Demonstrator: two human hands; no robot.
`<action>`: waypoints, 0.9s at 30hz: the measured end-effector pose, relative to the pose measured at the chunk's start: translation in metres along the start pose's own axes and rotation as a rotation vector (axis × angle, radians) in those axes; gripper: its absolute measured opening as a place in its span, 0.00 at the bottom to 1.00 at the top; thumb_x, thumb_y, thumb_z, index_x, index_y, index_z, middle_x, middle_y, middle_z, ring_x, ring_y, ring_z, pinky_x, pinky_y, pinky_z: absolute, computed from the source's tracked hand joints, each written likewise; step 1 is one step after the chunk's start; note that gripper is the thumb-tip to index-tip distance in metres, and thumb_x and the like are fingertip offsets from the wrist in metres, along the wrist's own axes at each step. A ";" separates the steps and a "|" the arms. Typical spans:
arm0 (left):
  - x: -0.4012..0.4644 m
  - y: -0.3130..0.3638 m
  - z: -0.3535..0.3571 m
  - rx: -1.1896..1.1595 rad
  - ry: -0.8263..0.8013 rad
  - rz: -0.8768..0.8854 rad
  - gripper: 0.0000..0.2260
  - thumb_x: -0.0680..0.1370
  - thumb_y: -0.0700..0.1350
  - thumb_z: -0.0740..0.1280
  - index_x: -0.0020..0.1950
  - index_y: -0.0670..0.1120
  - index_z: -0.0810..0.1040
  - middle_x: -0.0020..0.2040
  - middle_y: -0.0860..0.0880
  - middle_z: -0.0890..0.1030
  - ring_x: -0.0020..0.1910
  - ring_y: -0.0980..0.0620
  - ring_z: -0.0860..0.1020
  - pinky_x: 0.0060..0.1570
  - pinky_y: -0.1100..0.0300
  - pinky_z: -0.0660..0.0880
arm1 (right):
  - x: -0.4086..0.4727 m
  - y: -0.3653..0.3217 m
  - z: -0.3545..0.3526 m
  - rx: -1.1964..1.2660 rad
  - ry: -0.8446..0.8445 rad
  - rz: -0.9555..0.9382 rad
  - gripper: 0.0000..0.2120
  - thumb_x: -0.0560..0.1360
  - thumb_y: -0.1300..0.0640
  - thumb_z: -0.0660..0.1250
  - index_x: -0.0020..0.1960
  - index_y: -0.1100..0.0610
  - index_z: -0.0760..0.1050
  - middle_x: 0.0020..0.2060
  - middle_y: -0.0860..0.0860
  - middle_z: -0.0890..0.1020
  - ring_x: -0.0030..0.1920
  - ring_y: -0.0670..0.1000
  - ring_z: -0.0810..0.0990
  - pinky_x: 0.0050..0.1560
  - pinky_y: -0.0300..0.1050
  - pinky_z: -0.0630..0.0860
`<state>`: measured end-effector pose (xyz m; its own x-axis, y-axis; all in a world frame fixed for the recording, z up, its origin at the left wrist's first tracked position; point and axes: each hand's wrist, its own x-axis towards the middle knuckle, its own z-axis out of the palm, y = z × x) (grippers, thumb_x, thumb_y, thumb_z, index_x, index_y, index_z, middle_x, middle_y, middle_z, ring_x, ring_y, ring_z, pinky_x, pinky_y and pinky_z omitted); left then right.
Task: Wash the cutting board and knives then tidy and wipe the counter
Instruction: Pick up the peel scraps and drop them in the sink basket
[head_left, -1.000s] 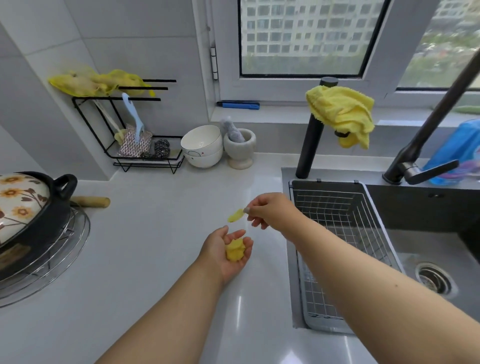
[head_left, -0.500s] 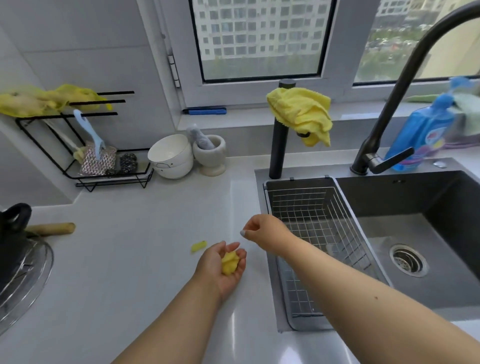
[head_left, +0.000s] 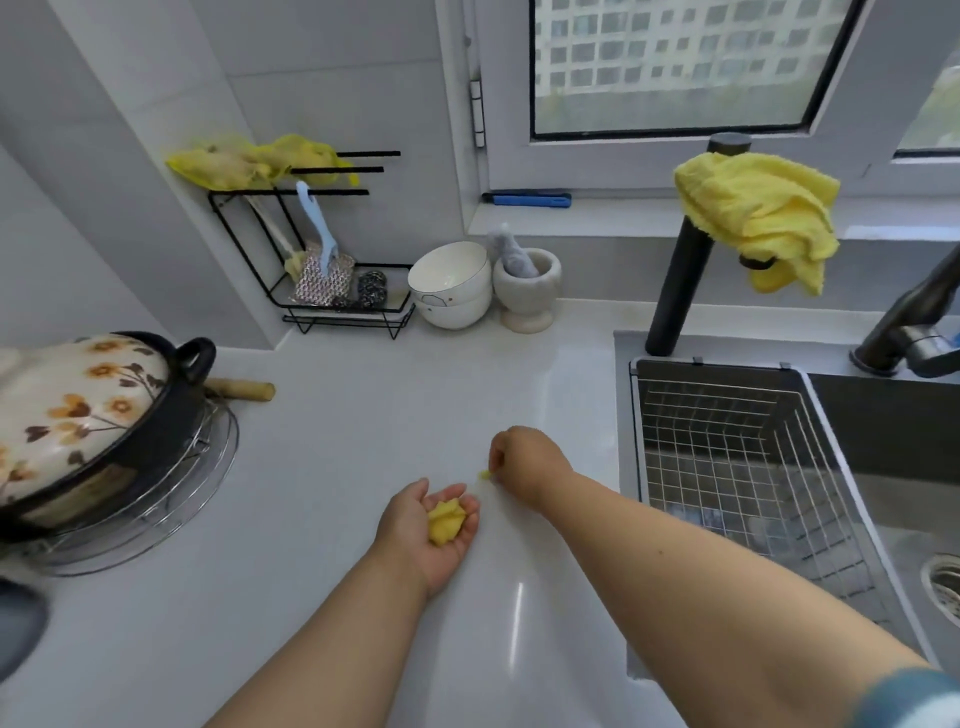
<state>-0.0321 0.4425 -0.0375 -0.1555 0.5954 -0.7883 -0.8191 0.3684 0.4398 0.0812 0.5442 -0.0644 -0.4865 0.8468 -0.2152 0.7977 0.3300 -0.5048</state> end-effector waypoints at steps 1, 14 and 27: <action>0.002 0.001 0.000 0.003 0.001 -0.001 0.20 0.83 0.50 0.54 0.48 0.34 0.75 0.38 0.39 0.76 0.35 0.46 0.75 0.28 0.60 0.78 | 0.000 0.002 -0.003 0.048 0.018 0.022 0.07 0.75 0.61 0.65 0.50 0.60 0.80 0.50 0.55 0.81 0.53 0.56 0.78 0.48 0.43 0.73; 0.009 -0.024 0.075 0.057 -0.241 -0.078 0.11 0.81 0.44 0.59 0.48 0.38 0.77 0.44 0.42 0.80 0.43 0.48 0.78 0.43 0.57 0.80 | -0.051 0.021 -0.076 0.414 0.120 0.003 0.07 0.74 0.62 0.68 0.48 0.52 0.80 0.40 0.46 0.83 0.45 0.47 0.82 0.48 0.44 0.80; -0.025 -0.131 0.165 0.424 -0.464 -0.114 0.10 0.80 0.41 0.58 0.54 0.37 0.75 0.40 0.39 0.79 0.36 0.48 0.78 0.38 0.59 0.77 | -0.160 0.144 -0.118 0.767 0.530 0.299 0.07 0.76 0.57 0.69 0.39 0.53 0.78 0.34 0.50 0.84 0.37 0.46 0.82 0.43 0.39 0.80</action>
<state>0.1707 0.4974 -0.0043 0.2525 0.7480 -0.6138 -0.5117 0.6416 0.5714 0.3164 0.5059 -0.0039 0.0709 0.9910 -0.1139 0.3225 -0.1308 -0.9375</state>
